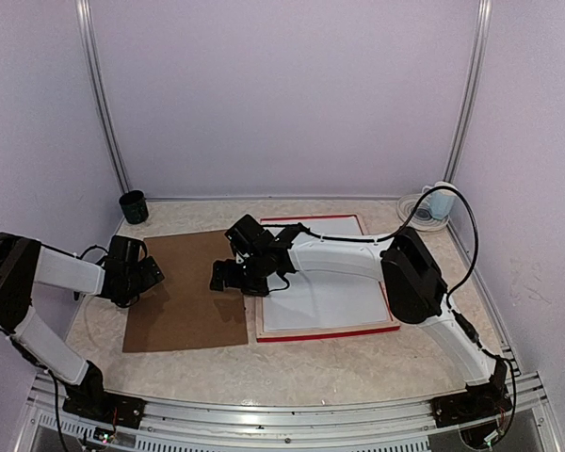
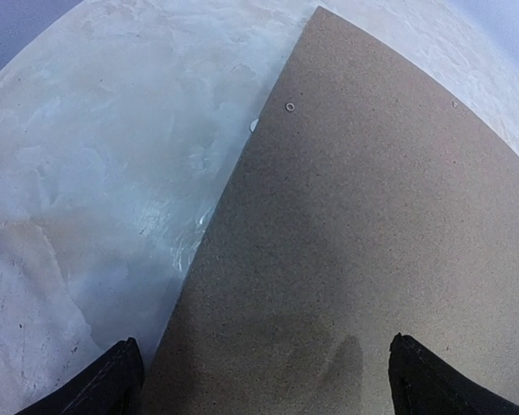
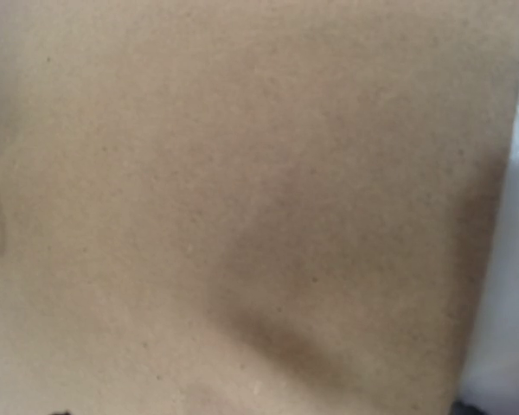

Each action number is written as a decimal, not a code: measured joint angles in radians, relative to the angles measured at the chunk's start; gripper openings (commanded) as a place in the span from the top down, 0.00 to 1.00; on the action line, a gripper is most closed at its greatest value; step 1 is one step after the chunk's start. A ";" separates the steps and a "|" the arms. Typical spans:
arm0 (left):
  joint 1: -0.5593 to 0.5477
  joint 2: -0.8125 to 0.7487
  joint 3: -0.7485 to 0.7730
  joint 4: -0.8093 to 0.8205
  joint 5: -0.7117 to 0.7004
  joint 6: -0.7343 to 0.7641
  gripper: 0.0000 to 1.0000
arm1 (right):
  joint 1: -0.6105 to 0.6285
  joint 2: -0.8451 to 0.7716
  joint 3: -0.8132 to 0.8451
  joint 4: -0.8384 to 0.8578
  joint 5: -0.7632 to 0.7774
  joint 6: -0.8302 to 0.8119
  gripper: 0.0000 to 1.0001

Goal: Put the photo into the frame
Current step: Turn over the backboard at the center of the board.

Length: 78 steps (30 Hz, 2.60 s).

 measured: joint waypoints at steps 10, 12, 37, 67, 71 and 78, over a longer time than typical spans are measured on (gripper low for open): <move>0.002 0.000 -0.003 0.007 0.006 0.008 0.03 | 0.000 0.001 0.003 -0.002 0.009 0.007 0.06; 0.002 0.000 -0.003 0.007 0.006 0.008 0.04 | 0.000 0.001 0.002 0.002 0.001 0.008 0.07; 0.015 0.000 -0.013 0.037 0.034 0.015 0.01 | -0.015 -0.175 -0.324 0.315 -0.117 -0.021 0.07; 0.013 -0.016 -0.042 0.113 0.130 0.000 0.01 | 0.016 -0.062 -0.085 0.014 0.095 0.002 0.02; 0.013 -0.039 -0.058 0.112 0.129 -0.008 0.01 | 0.026 -0.062 -0.058 -0.037 0.153 0.018 0.01; 0.013 -0.046 -0.060 0.112 0.123 -0.012 0.01 | 0.038 -0.030 0.008 -0.097 0.223 0.040 0.01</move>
